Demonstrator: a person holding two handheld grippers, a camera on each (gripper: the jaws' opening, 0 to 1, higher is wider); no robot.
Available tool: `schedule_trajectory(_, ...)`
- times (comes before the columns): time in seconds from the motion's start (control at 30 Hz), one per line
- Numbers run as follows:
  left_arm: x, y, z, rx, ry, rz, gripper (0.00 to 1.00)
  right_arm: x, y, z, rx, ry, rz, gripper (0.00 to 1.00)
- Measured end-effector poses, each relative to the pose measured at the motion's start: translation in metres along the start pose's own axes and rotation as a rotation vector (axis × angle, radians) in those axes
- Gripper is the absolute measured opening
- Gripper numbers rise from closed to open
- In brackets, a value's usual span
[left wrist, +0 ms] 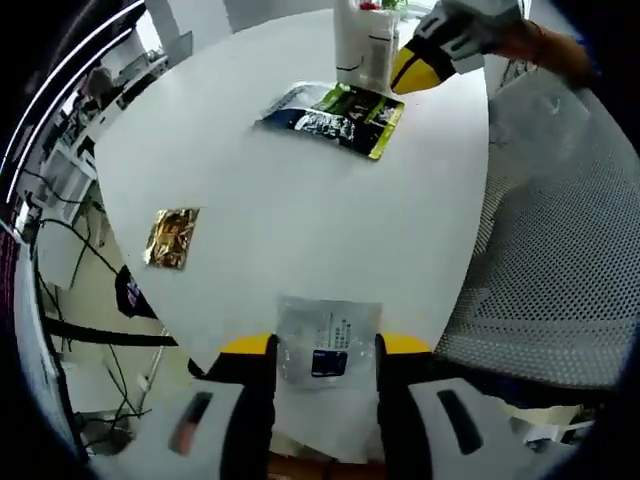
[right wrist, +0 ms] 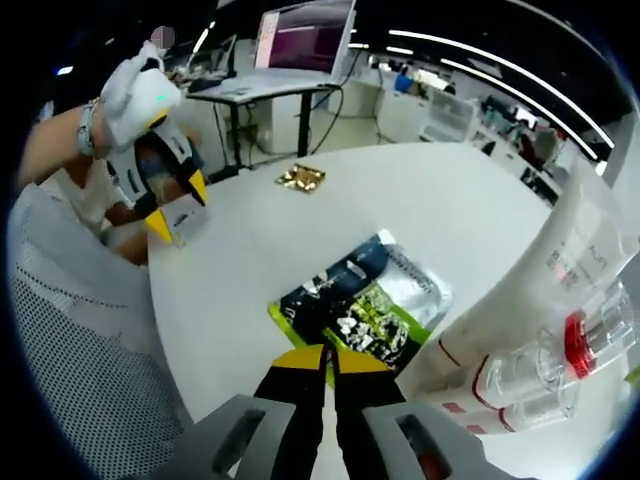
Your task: Arrange the skincare products in the storage area until every visible bottle or jar stands upright without overlapping.
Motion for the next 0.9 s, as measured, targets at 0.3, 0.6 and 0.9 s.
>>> schedule_trajectory(0.3,0.012,-0.02,0.05,0.052,-0.19,-0.035,0.36,-0.004,0.002,-0.001,0.005,0.006,-0.021,0.0)
schedule_trajectory(0.6,0.006,-0.051,0.086,0.108,-0.292,-0.083,0.36,-0.004,0.004,0.002,-0.006,0.018,-0.024,0.0)
schedule_trajectory(0.9,0.004,-0.067,0.095,0.116,-0.268,-0.108,0.36,0.001,0.003,0.002,0.005,0.022,0.004,0.0)
Point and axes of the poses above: the point that each gripper's makers call its tool centre point, and the gripper's own axes: y roughly backward along the fingers, x roughly to its left, z roughly out of its top, the point moved 10 cm from there along y, roughly backward along the fingers, and after that the axes turned 3 degrees about -x, right-handed, at the moved point
